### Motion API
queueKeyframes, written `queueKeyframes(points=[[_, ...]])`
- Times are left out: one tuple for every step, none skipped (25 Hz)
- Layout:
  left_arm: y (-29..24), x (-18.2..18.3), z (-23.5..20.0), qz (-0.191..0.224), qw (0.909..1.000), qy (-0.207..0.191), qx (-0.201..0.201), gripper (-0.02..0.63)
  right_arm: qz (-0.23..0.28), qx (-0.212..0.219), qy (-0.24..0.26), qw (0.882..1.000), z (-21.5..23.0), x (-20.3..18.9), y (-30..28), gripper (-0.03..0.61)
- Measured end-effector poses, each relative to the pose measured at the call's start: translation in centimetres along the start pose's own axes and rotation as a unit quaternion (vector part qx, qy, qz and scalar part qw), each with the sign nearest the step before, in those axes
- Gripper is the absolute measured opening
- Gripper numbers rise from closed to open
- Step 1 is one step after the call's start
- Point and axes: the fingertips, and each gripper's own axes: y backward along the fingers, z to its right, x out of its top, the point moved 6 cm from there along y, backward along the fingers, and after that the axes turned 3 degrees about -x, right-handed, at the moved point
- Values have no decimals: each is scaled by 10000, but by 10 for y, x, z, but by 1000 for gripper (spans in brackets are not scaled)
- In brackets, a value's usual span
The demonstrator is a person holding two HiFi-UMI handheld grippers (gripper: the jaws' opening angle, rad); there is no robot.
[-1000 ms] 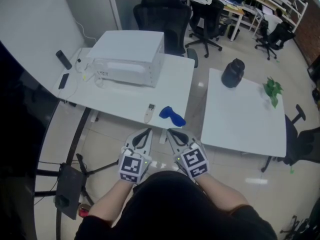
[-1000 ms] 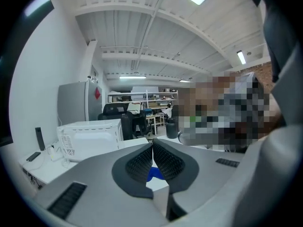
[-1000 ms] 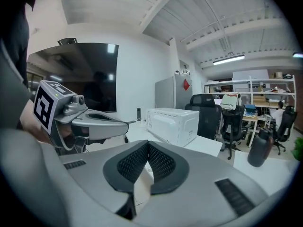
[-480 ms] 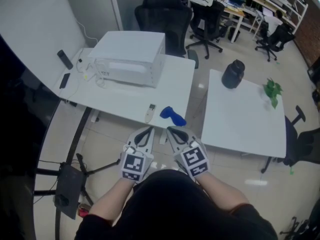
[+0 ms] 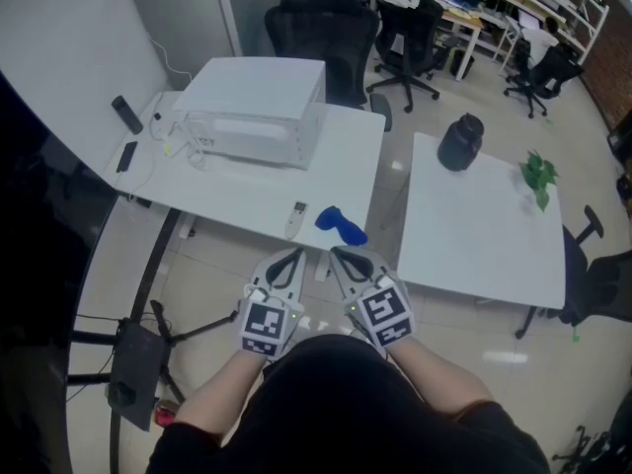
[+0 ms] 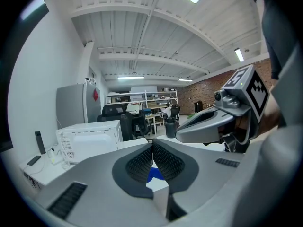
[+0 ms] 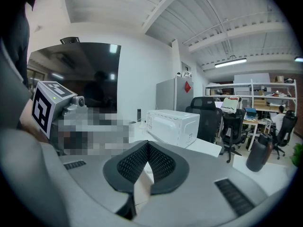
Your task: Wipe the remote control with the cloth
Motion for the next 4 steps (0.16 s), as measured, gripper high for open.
queueKeyframes(points=[[0, 0, 0, -2, 10000, 7, 5, 0, -5, 2, 2, 10000, 0, 0, 0, 9], [1, 1, 1, -10, 10000, 48, 27, 0, -10, 3, 3, 10000, 0, -1, 0, 9], [2, 3, 1, -19, 9999, 105, 55, 0, -13, 3, 6, 10000, 0, -1, 1, 9], [3, 4, 1, -28, 9998, 163, 84, 0, -16, 3, 8, 10000, 0, -1, 1, 9]])
